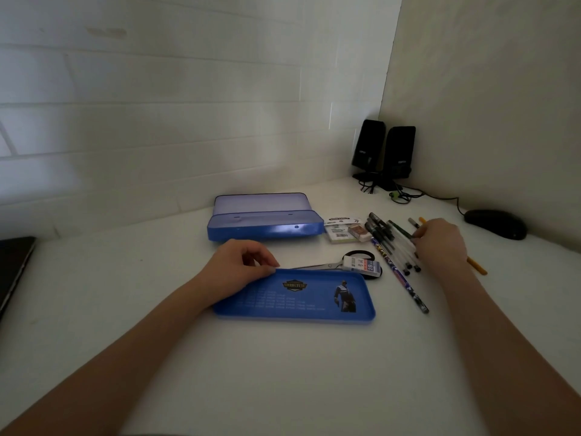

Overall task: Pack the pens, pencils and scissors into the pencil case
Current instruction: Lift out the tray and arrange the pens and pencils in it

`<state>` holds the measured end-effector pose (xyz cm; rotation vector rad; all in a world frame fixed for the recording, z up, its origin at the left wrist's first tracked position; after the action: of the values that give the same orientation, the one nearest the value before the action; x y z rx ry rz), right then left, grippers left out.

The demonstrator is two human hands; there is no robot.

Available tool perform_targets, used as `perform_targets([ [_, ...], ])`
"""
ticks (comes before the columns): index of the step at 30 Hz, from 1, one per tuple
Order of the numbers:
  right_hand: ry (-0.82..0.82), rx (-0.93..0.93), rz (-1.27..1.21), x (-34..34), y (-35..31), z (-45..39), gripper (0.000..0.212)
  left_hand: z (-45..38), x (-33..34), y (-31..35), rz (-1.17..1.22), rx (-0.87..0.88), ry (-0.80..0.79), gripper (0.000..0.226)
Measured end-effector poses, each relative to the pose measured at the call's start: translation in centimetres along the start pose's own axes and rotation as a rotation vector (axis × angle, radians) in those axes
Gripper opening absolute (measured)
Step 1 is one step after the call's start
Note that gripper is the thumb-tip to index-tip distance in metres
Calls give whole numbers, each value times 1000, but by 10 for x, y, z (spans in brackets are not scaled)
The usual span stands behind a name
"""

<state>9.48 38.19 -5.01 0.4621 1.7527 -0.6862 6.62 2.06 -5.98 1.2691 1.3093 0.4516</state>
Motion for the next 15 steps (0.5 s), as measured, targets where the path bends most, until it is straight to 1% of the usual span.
perform_targets([
  [1,8,-6,-8,-1,-2,0,21,0,0,0,-5,-2,0,17],
  [3,78,5,56,-7,0,0,25,-1,3,1,-7,-2,-11,17],
  [5,140,67,121,-11,13,-2,25,-1,5,2,-5,-1,-18,18],
  [7,117,159,146,-9,30,-3,23,0,4,2,-1,0,-12,19],
  [9,81,229,117,-4,42,-3,21,1,3,2,3,1,-5,19],
  [15,99,207,-9,-6,38,-3,26,0,3,4,7,15,-1,19],
])
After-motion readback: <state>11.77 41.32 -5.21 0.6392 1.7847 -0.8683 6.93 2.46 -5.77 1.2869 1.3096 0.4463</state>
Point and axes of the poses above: each hand's wrist, its own z-axis away from the middle knuckle, its own x-axis out of the palm, y = z × x, the point moved 9 cm from there along -z, towards the middle knuckle, and after that the axes turned 13 degrees about z, right-handed, at the moved point
